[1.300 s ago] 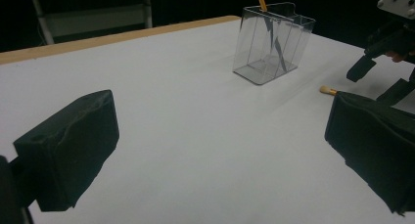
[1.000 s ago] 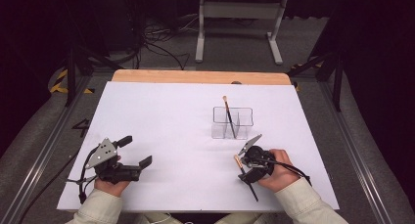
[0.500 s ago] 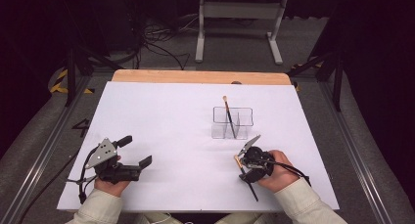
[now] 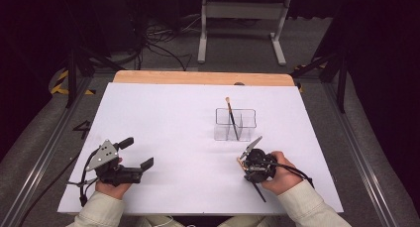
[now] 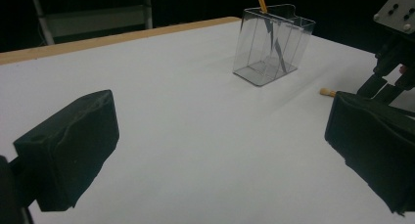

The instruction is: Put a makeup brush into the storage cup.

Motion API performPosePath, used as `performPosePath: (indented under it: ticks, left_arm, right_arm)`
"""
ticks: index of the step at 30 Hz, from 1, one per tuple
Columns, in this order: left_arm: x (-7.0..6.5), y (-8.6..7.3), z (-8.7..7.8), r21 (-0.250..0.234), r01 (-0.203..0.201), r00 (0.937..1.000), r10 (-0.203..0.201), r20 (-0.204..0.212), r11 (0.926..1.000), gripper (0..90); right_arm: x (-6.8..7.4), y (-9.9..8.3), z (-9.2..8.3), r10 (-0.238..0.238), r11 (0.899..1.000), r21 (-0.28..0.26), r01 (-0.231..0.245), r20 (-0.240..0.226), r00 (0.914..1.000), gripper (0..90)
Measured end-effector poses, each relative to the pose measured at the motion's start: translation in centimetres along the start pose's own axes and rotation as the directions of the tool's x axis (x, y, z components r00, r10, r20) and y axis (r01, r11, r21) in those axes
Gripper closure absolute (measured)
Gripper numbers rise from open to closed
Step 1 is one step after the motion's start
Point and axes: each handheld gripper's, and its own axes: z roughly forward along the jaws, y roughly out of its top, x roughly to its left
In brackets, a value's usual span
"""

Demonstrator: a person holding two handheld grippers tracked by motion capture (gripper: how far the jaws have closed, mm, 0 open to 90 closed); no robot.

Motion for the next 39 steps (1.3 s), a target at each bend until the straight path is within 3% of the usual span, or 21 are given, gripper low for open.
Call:
performPosePath:
  ticks: [7, 10, 21, 39]
  left_arm:
    - [0.0, 0.0, 0.0, -0.001, -0.001, 1.0, 0.001, 0.001, 1.0, 0.3]
    - [0.0, 0.0, 0.0, -0.001, 0.0, 1.0, 0.0, 0.001, 1.0, 0.3]
    - [0.0, 0.0, 0.0, -0.001, 0.0, 1.0, 0.0, 0.0, 1.0, 0.3]
    - [0.0, 0.0, 0.2, 0.0, 0.005, 1.0, -0.005, 0.003, 1.0, 0.4]
  right_arm:
    - [0.0, 0.1, 0.0, 0.014, 1.0, 0.011, -0.014, -0.01, 0.9998, 82.6]
    - [-0.4, 0.1, 0.0, 0.055, 0.998, 0.014, -0.055, -0.036, 0.9978, 82.6]
    - [-0.3, 0.4, -0.1, 0.056, 0.998, 0.032, -0.055, -0.027, 0.9981, 83.3]
    - [-0.8, 0.4, -3.1, 0.053, 0.992, -0.11, -0.055, -0.028, 0.9982, 83.3]
